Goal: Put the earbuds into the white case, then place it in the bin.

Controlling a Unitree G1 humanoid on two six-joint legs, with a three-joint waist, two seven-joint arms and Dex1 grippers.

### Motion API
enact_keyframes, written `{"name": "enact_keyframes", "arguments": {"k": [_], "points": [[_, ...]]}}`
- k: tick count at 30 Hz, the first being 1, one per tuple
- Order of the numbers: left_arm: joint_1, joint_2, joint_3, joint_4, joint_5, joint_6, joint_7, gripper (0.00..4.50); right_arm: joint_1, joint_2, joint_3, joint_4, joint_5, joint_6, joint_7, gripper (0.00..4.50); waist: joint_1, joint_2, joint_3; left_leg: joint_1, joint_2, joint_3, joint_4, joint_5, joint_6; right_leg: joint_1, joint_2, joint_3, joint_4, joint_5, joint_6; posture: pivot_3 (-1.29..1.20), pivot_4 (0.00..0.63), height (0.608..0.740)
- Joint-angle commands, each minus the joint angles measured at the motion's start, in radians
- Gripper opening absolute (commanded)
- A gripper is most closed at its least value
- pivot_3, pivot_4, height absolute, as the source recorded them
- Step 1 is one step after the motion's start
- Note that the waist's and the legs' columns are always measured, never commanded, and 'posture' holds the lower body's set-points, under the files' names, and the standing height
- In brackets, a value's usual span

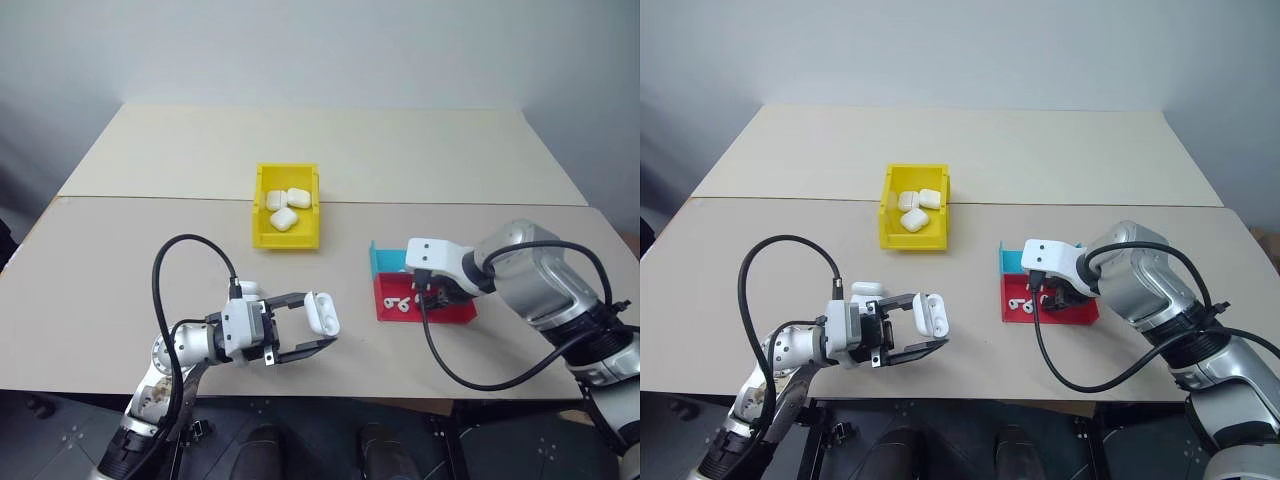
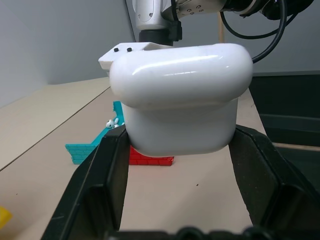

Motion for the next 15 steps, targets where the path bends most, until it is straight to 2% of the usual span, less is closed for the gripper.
{"name": "enact_keyframes", "arguments": {"k": [1,4,6,15], "points": [[0.004,0.001,-0.002,-0.048,-0.003,-0.002,0.008,2.72,-0.022,-0.003,-0.009,-0.01,0.006,0.004,-0.002,2.41,0.0,0.0,0.0,0.0,0.0,0.0,0.0,0.0,0.0,0.0,0.0,0.0,0.0,0.0,0.0,0.0,0.15,0.74],[0.006,0.004,-0.003,-0.051,-0.002,0.002,0.01,2.72,-0.014,-0.015,-0.001,-0.009,-0.001,-0.019,-0.003,1.87,0.0,0.0,0.0,0.0,0.0,0.0,0.0,0.0,0.0,0.0,0.0,0.0,0.0,0.0,0.0,0.0,0.15,0.74],[0.008,0.007,-0.003,-0.056,0.0,0.008,0.013,2.72,-0.013,-0.013,-0.005,-0.011,0.004,-0.016,-0.005,1.24,0.0,0.0,0.0,0.0,0.0,0.0,0.0,0.0,0.0,0.0,0.0,0.0,0.0,0.0,0.0,0.0,0.15,0.74],[0.008,0.01,-0.003,-0.062,0.001,0.019,0.016,2.72,-0.011,-0.012,-0.006,-0.01,0.003,-0.024,-0.014,1.24,0.0,0.0,0.0,0.0,0.0,0.0,0.0,0.0,0.0,0.0,0.0,0.0,0.0,0.0,0.0,0.0,0.15,0.74]]}}
